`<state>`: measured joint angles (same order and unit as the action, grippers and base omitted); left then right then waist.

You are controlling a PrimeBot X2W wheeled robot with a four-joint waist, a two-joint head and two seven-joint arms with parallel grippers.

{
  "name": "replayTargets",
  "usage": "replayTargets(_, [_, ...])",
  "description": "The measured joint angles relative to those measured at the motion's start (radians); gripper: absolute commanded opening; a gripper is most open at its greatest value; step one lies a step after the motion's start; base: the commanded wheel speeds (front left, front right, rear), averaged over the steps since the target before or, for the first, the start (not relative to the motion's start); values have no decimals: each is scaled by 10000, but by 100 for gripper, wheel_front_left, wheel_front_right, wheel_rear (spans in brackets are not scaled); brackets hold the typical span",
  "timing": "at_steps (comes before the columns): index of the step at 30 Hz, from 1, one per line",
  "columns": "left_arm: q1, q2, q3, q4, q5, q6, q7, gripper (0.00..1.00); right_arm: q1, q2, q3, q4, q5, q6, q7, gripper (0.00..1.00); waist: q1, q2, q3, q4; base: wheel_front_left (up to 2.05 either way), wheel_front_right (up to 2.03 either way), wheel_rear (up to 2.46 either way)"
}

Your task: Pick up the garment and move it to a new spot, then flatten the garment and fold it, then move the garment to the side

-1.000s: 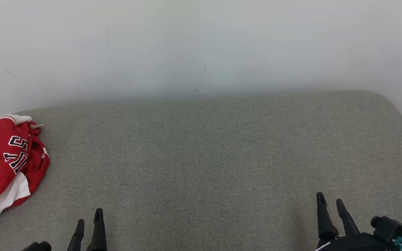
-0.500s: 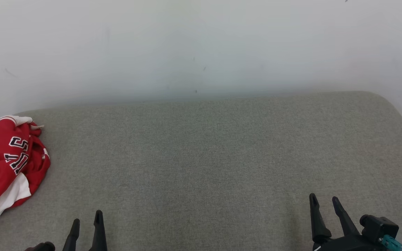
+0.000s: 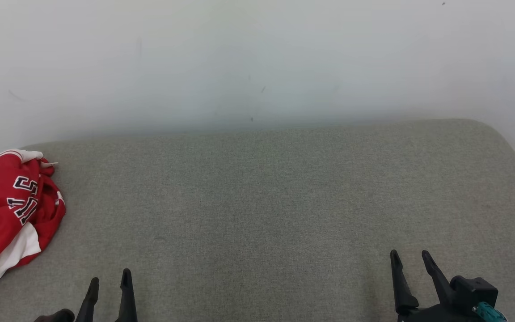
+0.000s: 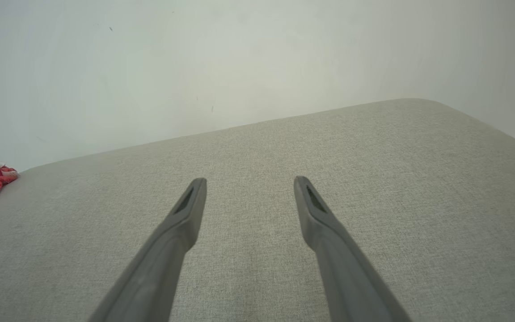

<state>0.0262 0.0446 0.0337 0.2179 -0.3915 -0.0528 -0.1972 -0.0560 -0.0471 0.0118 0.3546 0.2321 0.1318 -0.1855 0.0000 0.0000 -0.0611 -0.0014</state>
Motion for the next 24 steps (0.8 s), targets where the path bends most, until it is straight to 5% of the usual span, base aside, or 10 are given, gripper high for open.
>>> replayTargets(24, [87,21,-82,-10,1471,173,-481,100,47,-10,107,46,-2013,0,-451,100,0,0,-89,-86,0,0,0])
